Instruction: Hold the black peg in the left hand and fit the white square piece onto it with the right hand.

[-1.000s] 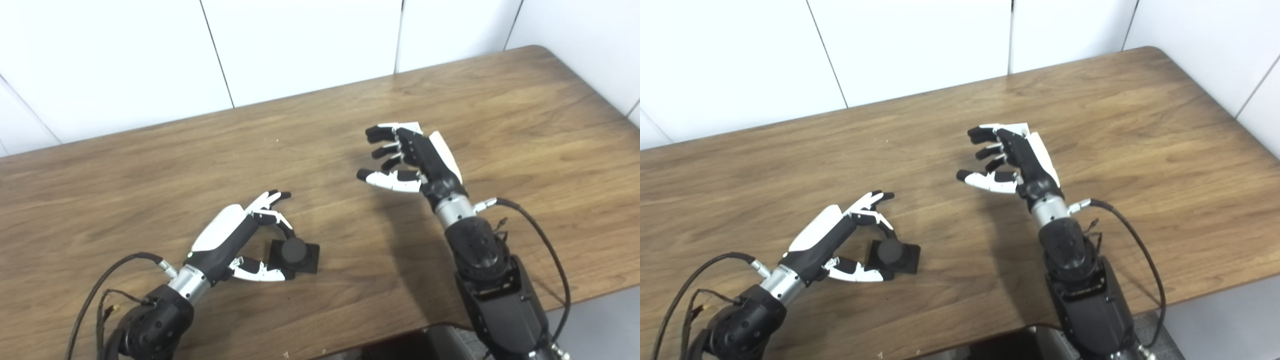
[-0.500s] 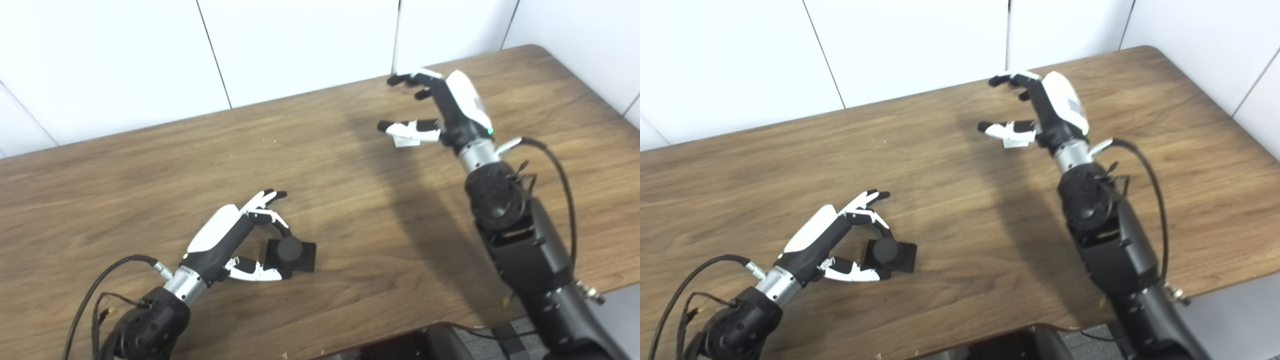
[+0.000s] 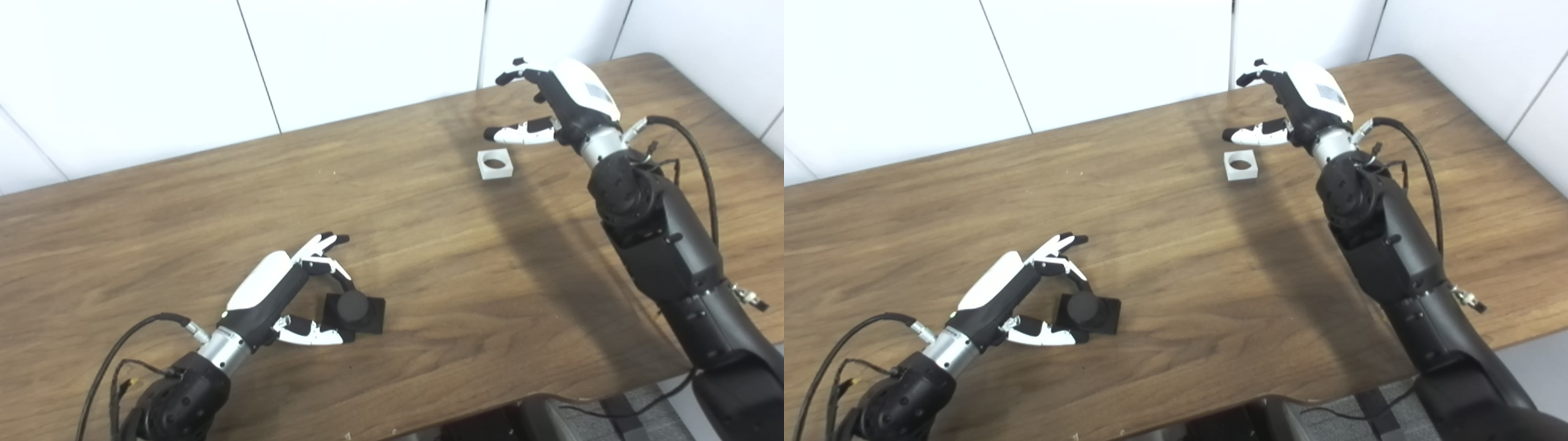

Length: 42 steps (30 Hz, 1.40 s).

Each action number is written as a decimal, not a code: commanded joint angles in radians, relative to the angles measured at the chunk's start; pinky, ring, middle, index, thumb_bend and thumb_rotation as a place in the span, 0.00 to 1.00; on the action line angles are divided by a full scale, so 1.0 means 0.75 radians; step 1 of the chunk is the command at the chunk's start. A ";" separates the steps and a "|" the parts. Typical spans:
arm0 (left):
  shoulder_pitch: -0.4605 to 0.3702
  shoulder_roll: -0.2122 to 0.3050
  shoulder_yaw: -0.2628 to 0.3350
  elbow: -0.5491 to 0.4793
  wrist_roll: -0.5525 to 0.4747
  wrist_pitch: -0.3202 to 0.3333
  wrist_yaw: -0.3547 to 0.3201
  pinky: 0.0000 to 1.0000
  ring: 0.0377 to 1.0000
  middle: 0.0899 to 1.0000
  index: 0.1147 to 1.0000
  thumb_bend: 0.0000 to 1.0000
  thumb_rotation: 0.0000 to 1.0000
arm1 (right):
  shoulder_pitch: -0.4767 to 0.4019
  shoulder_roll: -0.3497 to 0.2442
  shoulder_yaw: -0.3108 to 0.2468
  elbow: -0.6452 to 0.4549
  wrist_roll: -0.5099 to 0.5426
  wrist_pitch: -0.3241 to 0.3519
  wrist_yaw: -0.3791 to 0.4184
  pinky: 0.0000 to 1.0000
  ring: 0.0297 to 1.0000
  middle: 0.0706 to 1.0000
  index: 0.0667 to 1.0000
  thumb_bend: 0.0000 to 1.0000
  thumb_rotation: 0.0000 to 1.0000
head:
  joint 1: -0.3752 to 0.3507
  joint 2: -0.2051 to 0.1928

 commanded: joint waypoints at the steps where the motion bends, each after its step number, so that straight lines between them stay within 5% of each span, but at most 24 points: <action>1: -0.005 0.031 -0.014 0.056 0.025 0.014 -0.038 0.88 1.00 0.96 0.42 0.52 0.06 | -0.085 -0.035 -0.001 0.000 -0.006 -0.032 0.002 0.70 0.89 0.90 0.74 0.65 0.34 | 0.000 0.000; 14: -0.044 0.020 -0.044 0.175 0.078 0.035 -0.035 0.91 1.00 0.96 0.43 0.52 0.06 | -0.133 -0.101 0.041 0.027 0.001 -0.011 0.129 0.74 0.91 0.91 0.74 0.65 0.40 | 0.003 -0.001; 21: -0.052 0.019 -0.058 0.203 0.103 0.028 -0.018 0.91 1.00 0.96 0.43 0.52 0.06 | -0.161 -0.166 0.084 0.033 0.025 0.018 0.310 0.78 0.94 0.95 0.78 0.65 0.47 | 0.005 0.002; 31: -0.041 0.021 -0.064 0.175 0.106 0.062 -0.026 0.92 1.00 0.95 0.43 0.52 0.06 | -0.202 -0.254 0.145 0.098 0.106 0.023 0.541 0.75 1.00 1.00 0.84 0.91 0.51 | 0.002 -0.003; 42: -0.037 0.027 -0.062 0.175 0.102 0.057 -0.025 0.92 1.00 0.96 0.43 0.52 0.06 | -0.217 -0.256 0.170 0.160 0.097 0.029 0.560 0.82 1.00 1.00 0.85 0.99 0.44 | 0.010 -0.002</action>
